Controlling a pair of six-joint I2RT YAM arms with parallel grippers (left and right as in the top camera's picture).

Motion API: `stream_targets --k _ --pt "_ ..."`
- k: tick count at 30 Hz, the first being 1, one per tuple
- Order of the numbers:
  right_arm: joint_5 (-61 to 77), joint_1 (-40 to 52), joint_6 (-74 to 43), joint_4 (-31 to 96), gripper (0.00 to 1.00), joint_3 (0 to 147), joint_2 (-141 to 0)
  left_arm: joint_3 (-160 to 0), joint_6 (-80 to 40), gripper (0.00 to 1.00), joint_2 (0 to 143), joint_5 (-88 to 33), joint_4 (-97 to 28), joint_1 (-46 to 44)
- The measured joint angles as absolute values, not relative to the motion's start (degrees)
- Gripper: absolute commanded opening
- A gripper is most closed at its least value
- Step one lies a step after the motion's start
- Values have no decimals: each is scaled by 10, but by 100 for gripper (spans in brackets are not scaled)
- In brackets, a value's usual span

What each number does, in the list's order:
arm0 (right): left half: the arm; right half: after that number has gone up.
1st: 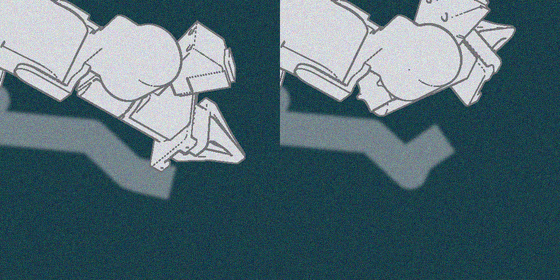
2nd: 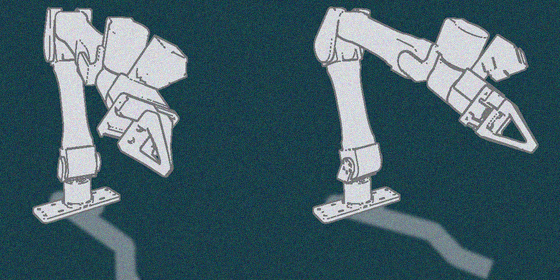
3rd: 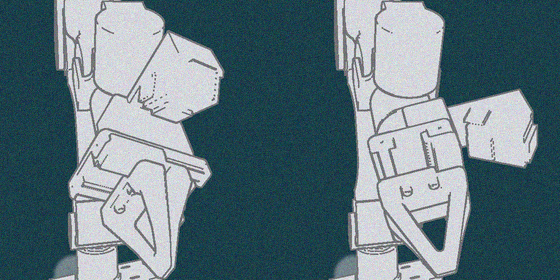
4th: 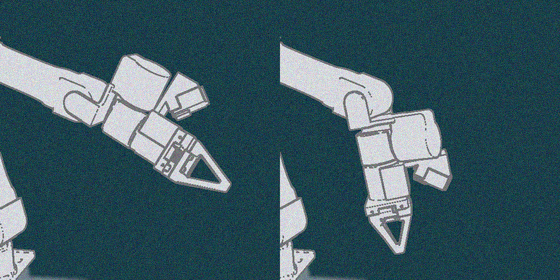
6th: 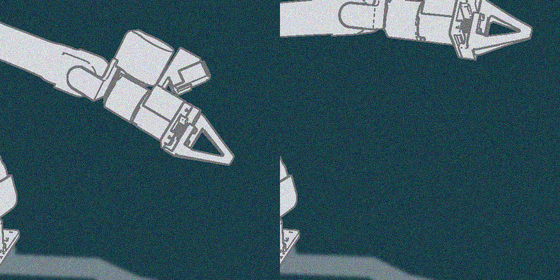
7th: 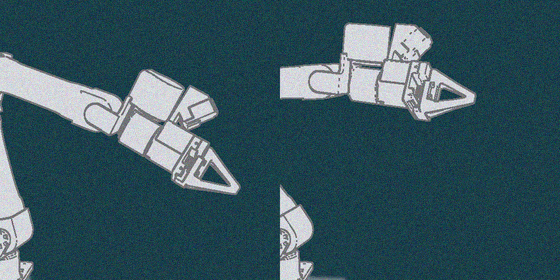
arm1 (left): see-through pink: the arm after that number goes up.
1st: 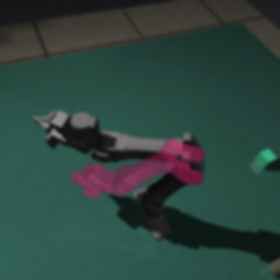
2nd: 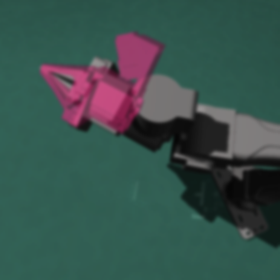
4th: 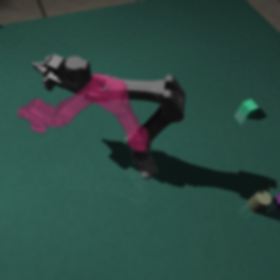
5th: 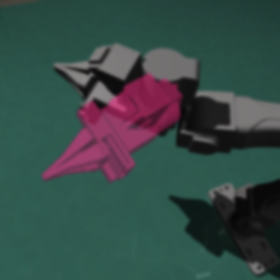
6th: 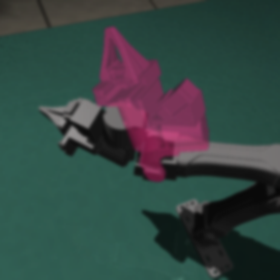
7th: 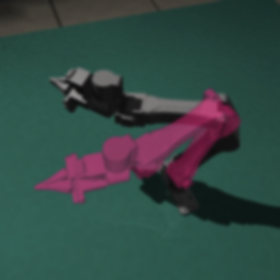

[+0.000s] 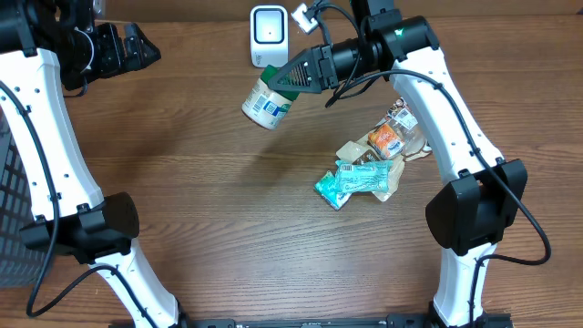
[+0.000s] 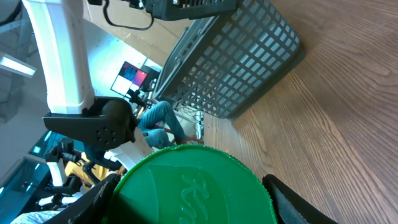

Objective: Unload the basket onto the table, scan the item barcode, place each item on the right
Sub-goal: 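Lift the jar to the scanner with the right gripper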

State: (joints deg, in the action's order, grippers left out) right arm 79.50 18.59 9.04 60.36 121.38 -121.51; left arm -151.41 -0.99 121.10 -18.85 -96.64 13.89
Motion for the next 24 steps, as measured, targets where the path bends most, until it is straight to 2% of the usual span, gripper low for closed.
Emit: stream_targets --k 7,11,13,16,19,20,24 --pt "753 189 91 600 50 1214 -1215 -1514 -10 99 1211 -189 -966 139" --pt "641 206 90 586 48 1214 -1215 -1514 -10 100 1211 -189 -966 139" --pt "545 224 90 576 48 1214 -1215 -1514 -10 100 1211 -189 -966 139" --pt "328 275 91 539 47 1212 -1215 -1514 -10 100 1211 -189 -966 139" --pt "127 324 95 448 46 1194 -1216 -1514 -10 100 1211 -189 -966 139" --pt "65 338 104 416 43 1187 -1216 -1514 -10 100 1211 -188 -966 139" --pt "-77 355 168 296 43 1179 -1229 -1514 -10 100 1211 -188 -966 139"
